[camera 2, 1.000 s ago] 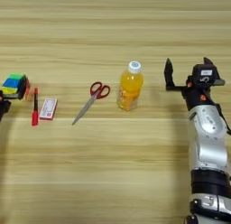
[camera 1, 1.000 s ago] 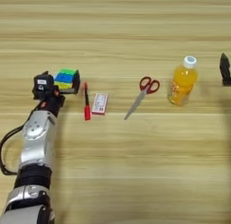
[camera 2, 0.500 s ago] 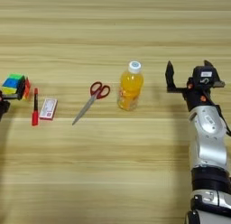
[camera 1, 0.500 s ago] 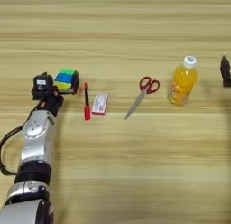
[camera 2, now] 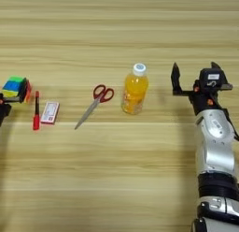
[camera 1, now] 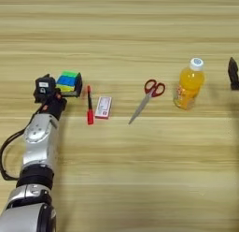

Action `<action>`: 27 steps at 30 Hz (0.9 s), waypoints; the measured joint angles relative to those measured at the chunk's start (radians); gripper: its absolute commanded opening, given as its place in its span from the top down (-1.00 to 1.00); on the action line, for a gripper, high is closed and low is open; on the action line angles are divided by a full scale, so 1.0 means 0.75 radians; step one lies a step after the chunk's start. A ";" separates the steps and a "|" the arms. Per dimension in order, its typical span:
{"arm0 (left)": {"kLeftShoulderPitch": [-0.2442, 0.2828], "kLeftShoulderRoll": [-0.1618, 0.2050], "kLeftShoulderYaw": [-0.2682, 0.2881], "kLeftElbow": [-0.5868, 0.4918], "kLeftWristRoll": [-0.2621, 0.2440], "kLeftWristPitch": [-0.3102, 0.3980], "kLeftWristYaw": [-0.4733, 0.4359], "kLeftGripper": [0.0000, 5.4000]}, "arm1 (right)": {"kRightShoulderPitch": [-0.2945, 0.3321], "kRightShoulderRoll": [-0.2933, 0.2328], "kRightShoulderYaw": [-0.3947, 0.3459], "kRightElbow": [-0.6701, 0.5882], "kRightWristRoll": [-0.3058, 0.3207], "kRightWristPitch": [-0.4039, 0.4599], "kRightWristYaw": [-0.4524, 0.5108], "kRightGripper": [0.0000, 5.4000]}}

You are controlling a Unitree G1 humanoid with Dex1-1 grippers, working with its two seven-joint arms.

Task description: Move the objects on the table

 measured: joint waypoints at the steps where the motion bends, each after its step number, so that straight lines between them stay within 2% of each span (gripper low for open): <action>1: 0.000 0.000 0.000 -0.001 0.000 -0.004 0.000 -1.00 | 0.000 0.000 0.002 0.004 0.000 0.000 0.000 -1.00; 27: 0.011 0.002 -0.023 -0.060 0.010 -0.032 0.029 -1.00 | -0.001 0.009 0.018 0.039 0.002 -0.007 0.004 -1.00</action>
